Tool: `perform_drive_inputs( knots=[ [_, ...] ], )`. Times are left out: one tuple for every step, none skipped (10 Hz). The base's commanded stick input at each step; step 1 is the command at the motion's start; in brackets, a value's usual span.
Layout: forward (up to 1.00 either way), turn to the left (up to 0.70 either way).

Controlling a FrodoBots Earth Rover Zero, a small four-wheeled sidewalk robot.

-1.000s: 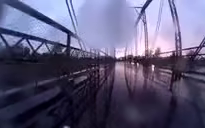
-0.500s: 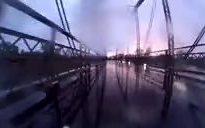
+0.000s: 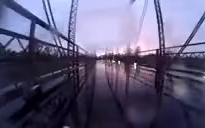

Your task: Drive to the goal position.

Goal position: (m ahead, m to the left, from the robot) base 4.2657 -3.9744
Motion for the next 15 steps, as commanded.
perform_drive_inputs(
  knots=[
    [0.70, 0.00],
    [0.70, 0.00],
    [0.70, 0.00],
    [0.70, 0.00],
    [0.70, 0.00],
    [0.70, 0.00],
    [0.70, 0.00],
    [0.70, 0.00],
    [0.70, 0.00],
    [0.70, 0.00],
    [0.70, 0.00],
    [0.70, 0.00],
    [0.70, 0.00],
    [0.70, 0.00],
    [0.70, 0.00]
  ],
)
